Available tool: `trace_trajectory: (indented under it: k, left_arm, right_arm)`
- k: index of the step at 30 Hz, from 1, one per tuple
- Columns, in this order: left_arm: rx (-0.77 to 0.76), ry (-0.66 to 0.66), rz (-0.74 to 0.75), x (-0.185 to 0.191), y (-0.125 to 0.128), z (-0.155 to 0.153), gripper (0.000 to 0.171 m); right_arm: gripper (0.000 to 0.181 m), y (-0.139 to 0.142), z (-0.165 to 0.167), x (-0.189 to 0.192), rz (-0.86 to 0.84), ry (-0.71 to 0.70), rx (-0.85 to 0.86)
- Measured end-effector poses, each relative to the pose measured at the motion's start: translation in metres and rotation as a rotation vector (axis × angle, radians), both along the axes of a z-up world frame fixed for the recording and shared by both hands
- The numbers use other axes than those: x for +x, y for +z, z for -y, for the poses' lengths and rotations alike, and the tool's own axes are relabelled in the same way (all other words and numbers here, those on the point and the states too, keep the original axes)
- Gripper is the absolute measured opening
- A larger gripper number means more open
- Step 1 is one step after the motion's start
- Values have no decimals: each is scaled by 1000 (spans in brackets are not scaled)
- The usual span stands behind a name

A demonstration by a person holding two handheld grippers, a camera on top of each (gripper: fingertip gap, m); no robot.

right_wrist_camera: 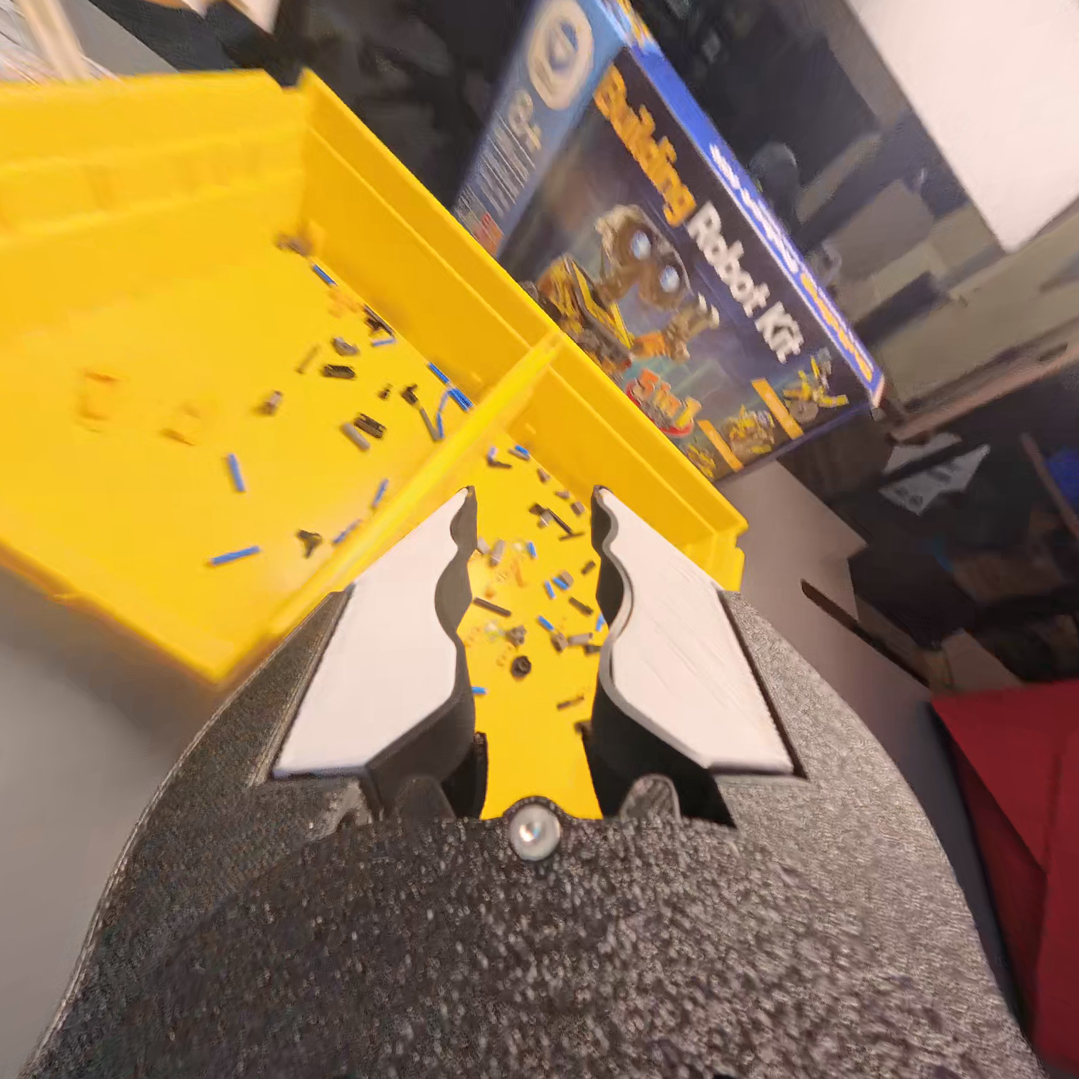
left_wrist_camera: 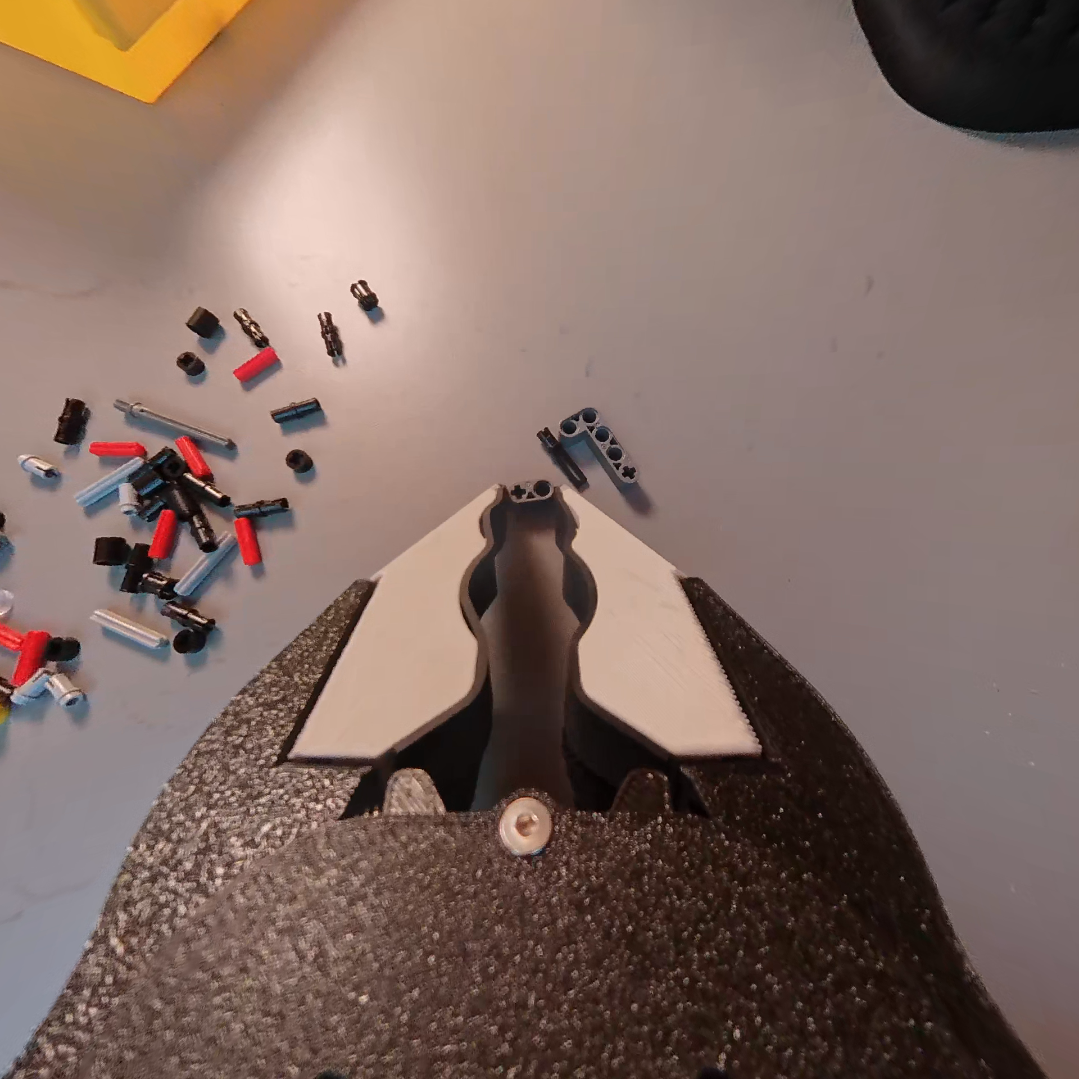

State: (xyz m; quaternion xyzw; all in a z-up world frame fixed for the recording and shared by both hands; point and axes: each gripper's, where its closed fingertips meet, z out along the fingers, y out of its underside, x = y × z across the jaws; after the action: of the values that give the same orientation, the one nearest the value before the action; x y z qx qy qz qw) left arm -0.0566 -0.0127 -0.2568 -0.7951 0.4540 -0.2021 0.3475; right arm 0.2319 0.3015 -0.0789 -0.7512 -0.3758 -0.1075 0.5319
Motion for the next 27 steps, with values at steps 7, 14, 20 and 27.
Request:
trace_trajectory:
  k: [7,14,20,27]
  left_arm:
    - [294,11,-13,3,34,-14,15]
    - [640,-3,29,21,82,-9,15]
    - [722,3,11,20,92,-9,15]
    - [514,113,222,3,100,-19,25]
  right_arm:
    - [27,-27,205,-185,-314,747,-330]
    - [28,-86,301,-272,-717,831,-824]
    - [6,-84,307,-280,-834,847,-951]
    - [5,-51,198,-231,-595,664,-547]
